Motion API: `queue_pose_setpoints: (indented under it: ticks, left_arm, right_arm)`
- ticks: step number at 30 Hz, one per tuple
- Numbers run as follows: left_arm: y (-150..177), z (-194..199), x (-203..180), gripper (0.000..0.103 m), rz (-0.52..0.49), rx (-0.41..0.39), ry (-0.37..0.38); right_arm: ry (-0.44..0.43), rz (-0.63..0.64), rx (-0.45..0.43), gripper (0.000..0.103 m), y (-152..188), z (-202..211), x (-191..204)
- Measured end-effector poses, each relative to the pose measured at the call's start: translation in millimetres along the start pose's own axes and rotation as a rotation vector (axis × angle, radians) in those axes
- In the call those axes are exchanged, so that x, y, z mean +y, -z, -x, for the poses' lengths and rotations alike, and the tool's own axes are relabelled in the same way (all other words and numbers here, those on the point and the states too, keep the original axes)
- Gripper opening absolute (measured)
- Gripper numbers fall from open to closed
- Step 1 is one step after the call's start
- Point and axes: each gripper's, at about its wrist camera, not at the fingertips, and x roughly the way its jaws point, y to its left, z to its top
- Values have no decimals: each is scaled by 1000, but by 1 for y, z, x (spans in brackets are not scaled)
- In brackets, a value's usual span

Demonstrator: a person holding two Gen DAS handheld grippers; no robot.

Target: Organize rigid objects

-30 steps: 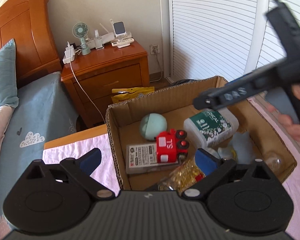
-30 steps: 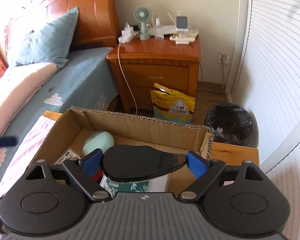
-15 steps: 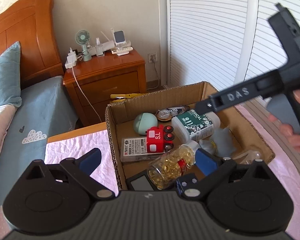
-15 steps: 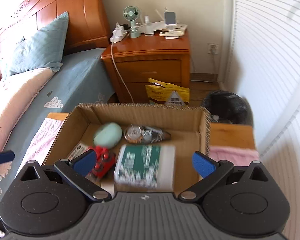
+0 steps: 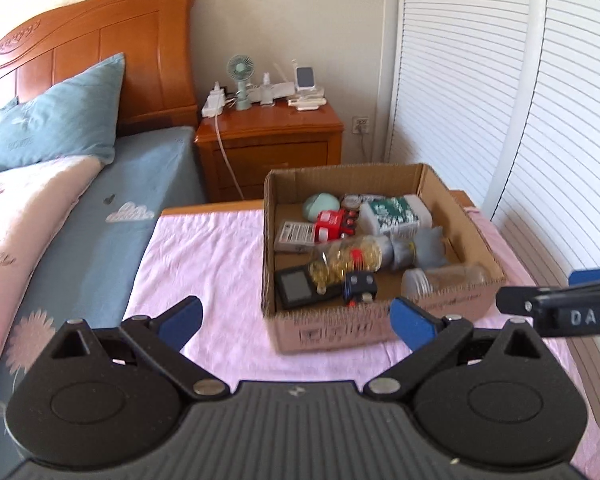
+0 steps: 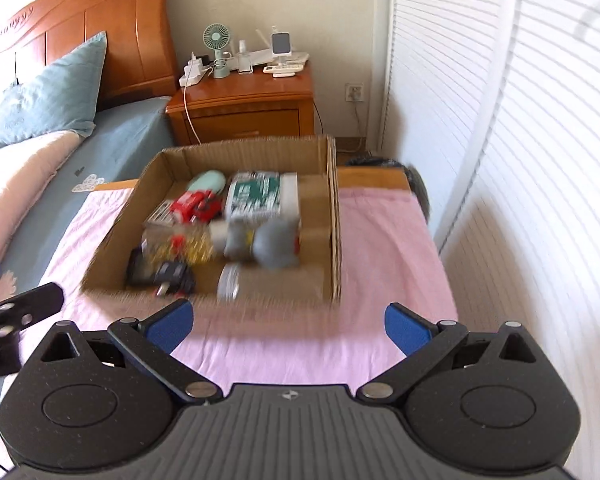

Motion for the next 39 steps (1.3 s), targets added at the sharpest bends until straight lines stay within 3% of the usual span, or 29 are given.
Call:
queue_pose_setpoints:
  ticks: [3, 9, 39]
  left_arm:
    - [13, 12, 1, 100, 26, 20, -11]
    - [30, 32, -7, 100, -17, 4, -41]
    - [33, 45, -8, 100, 2, -5, -37]
  right_arm:
    - [-1, -41, -9, 103, 22, 15, 2]
    - [23, -46, -16, 103, 45, 27, 11]
    - [59, -7, -47, 103, 45, 40, 21]
